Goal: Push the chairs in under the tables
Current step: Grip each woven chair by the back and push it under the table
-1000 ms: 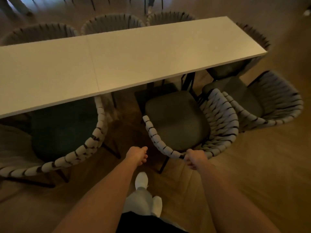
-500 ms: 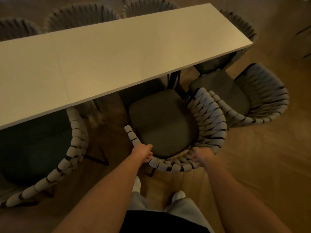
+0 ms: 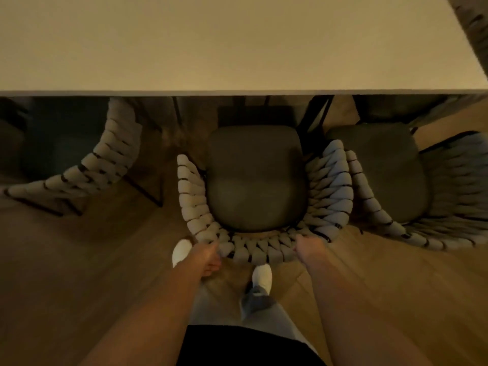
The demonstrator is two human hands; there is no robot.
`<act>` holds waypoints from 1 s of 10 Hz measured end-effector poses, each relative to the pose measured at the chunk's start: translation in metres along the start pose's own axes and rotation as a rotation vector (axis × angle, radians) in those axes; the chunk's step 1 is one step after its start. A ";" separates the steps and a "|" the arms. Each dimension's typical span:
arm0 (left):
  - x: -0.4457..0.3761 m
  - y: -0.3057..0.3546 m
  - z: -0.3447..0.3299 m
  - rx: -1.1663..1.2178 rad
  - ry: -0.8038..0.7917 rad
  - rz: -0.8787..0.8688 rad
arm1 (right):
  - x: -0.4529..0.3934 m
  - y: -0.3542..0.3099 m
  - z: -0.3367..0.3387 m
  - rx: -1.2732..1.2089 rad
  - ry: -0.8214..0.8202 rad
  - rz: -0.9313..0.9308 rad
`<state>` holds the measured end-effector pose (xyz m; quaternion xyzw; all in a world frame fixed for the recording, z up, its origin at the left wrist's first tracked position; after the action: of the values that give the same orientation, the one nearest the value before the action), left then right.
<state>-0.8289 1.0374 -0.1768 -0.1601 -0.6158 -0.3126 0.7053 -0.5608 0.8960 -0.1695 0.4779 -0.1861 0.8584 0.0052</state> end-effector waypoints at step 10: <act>-0.072 -0.020 -0.061 1.032 0.024 0.068 | -0.055 0.046 -0.018 -0.995 -0.041 -0.388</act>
<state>-0.7978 1.0028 -0.2618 0.1924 -0.6762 0.0531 0.7091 -0.5541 0.8684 -0.2371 0.4599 -0.4790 0.6401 0.3863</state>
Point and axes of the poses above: each hand's wrist, its own x-axis away from the middle knuckle, its own z-axis out of the back of the hand, y = z × x, the point moved 4 cm from there along -x, towards the middle knuckle, and after that the axes turned 1 degree about -x, right-handed, at the moved point
